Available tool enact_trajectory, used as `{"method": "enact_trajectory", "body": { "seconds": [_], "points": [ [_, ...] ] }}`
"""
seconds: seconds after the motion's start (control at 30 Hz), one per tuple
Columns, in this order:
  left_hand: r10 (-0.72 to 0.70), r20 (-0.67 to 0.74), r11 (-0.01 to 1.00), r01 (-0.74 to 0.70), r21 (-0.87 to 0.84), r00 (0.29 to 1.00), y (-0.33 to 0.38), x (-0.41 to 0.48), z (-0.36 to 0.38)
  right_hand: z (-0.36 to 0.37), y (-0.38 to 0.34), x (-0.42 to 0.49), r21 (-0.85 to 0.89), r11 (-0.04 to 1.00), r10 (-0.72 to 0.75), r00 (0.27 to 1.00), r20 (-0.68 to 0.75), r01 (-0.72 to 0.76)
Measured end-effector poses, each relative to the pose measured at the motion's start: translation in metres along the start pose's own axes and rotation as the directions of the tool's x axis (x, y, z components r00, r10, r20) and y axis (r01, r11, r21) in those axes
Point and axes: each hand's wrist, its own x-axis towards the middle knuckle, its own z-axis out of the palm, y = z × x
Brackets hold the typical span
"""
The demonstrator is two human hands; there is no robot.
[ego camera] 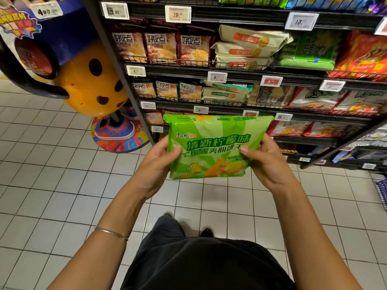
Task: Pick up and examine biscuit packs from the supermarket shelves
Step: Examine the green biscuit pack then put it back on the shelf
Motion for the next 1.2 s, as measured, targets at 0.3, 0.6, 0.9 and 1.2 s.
{"method": "enact_trajectory", "body": {
  "seconds": [0.3, 0.6, 0.9, 1.2],
  "points": [
    [0.045, 0.040, 0.999, -0.045, 0.009, 0.998, -0.001, -0.004, -0.002, 0.001, -0.005, -0.003, 0.035, 0.999, -0.023, 0.999, 0.048, 0.021],
    [-0.021, -0.032, 1.000, 0.020, -0.021, 0.999, -0.001, -0.002, -0.006, 0.004, -0.010, -0.003, 0.005, 0.999, -0.037, 0.993, 0.108, 0.037],
    [-0.107, -0.131, 0.994, 0.102, -0.050, 0.986, -0.004, -0.004, -0.013, 0.011, -0.012, 0.002, -0.060, 0.998, -0.015, 0.998, 0.066, 0.019],
    [-0.142, -0.158, 0.988, 0.132, -0.077, 0.977, -0.004, -0.004, -0.013, 0.015, -0.014, 0.003, -0.113, 0.994, 0.000, 0.998, 0.062, 0.007]
  ]
}}
